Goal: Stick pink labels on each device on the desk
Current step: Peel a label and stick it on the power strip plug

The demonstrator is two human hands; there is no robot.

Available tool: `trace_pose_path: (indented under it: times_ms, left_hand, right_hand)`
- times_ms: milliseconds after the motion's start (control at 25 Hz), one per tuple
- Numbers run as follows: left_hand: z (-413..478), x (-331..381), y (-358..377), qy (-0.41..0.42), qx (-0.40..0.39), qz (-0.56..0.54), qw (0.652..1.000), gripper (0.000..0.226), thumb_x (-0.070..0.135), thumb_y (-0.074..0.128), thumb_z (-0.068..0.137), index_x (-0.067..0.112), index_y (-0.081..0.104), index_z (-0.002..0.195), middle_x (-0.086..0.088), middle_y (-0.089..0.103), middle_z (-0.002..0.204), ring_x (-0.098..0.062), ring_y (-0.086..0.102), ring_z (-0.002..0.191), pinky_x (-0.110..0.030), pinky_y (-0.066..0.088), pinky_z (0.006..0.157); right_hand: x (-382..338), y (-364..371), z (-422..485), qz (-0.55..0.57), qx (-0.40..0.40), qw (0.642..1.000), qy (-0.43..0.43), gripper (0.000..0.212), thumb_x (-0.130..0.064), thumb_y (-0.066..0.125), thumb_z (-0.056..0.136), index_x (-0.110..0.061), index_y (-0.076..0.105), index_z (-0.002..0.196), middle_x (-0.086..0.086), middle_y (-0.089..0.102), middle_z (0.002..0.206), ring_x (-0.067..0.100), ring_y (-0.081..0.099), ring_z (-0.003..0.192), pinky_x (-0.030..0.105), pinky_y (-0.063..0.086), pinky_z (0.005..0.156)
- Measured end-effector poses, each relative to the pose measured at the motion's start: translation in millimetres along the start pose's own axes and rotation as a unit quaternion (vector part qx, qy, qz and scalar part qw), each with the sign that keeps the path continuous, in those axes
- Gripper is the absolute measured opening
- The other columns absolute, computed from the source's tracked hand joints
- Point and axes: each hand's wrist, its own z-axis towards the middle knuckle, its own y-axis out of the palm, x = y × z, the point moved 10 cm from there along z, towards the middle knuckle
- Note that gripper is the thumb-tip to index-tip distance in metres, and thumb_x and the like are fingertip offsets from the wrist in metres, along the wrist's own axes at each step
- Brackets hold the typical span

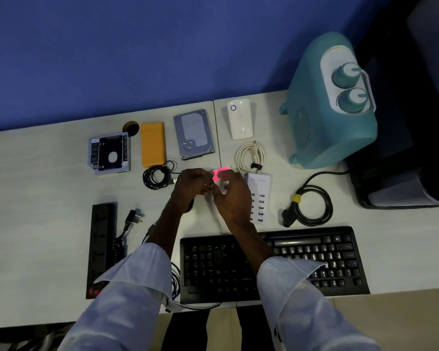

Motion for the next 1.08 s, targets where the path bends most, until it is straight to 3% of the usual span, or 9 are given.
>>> trace_pose_path:
  times_ms: [120, 240, 560, 720, 920, 1080]
  left_hand:
    - [-2, 1, -1, 0.015, -0.009, 0.010, 1.000, 0.011, 0.016, 0.067, 0.089, 0.010, 0.074, 0.083, -0.007, 0.070, 0.071, -0.016, 0.066, 0.061, -0.027, 0.052, 0.059]
    - [-6, 5, -3, 0.045, -0.010, 0.031, 0.998, 0.012, 0.019, 0.066, 0.091, 0.013, 0.073, 0.084, -0.010, 0.072, 0.075, -0.015, 0.068, 0.061, -0.024, 0.055, 0.057]
    - [-7, 7, -6, 0.059, 0.002, 0.082, 0.995, 0.020, 0.021, 0.066, 0.091, 0.003, 0.074, 0.090, -0.011, 0.071, 0.073, -0.006, 0.064, 0.056, -0.017, 0.051, 0.053]
    - [-7, 8, -7, 0.060, 0.008, 0.093, 0.994, 0.020, 0.021, 0.066, 0.090, 0.003, 0.074, 0.089, 0.000, 0.071, 0.065, -0.003, 0.064, 0.052, -0.015, 0.050, 0.051]
    - [-9, 10, -5, 0.067, 0.002, 0.104, 0.992, 0.016, 0.018, 0.064, 0.092, 0.005, 0.072, 0.088, -0.005, 0.070, 0.072, -0.003, 0.066, 0.056, -0.017, 0.053, 0.055]
    - [-7, 8, -9, 0.042, 0.024, 0.075, 0.996, 0.009, 0.005, 0.066, 0.087, 0.011, 0.064, 0.080, -0.012, 0.067, 0.074, -0.017, 0.066, 0.061, -0.031, 0.057, 0.063]
  right_hand:
    - [2, 0, -1, 0.004, 0.012, 1.000, 0.002, 0.036, -0.048, 0.054, 0.080, -0.024, 0.067, 0.103, -0.006, 0.070, 0.098, 0.015, 0.067, 0.084, 0.039, 0.056, 0.072]
    - [3, 1, 0, 0.004, 0.011, 1.000, 0.001, 0.031, -0.042, 0.053, 0.083, -0.021, 0.068, 0.101, -0.005, 0.071, 0.095, 0.015, 0.067, 0.082, 0.041, 0.056, 0.072]
    - [5, 0, 3, 0.010, 0.001, 1.000, 0.007, 0.020, -0.028, 0.077, 0.077, -0.018, 0.070, 0.092, -0.003, 0.073, 0.088, 0.015, 0.068, 0.069, 0.039, 0.057, 0.068]
    - [4, -1, 3, 0.005, 0.005, 1.000, -0.005, 0.018, -0.026, 0.077, 0.079, -0.015, 0.071, 0.092, -0.001, 0.074, 0.088, 0.017, 0.067, 0.066, 0.038, 0.057, 0.068]
    - [2, 1, 3, 0.026, 0.001, 0.999, -0.022, 0.017, -0.027, 0.072, 0.082, -0.014, 0.071, 0.093, 0.000, 0.073, 0.088, 0.016, 0.067, 0.067, 0.039, 0.057, 0.067]
    - [20, 8, -2, 0.106, -0.009, 0.993, 0.045, 0.017, -0.016, 0.072, 0.080, -0.015, 0.070, 0.097, -0.003, 0.073, 0.087, 0.008, 0.067, 0.072, 0.040, 0.059, 0.070]
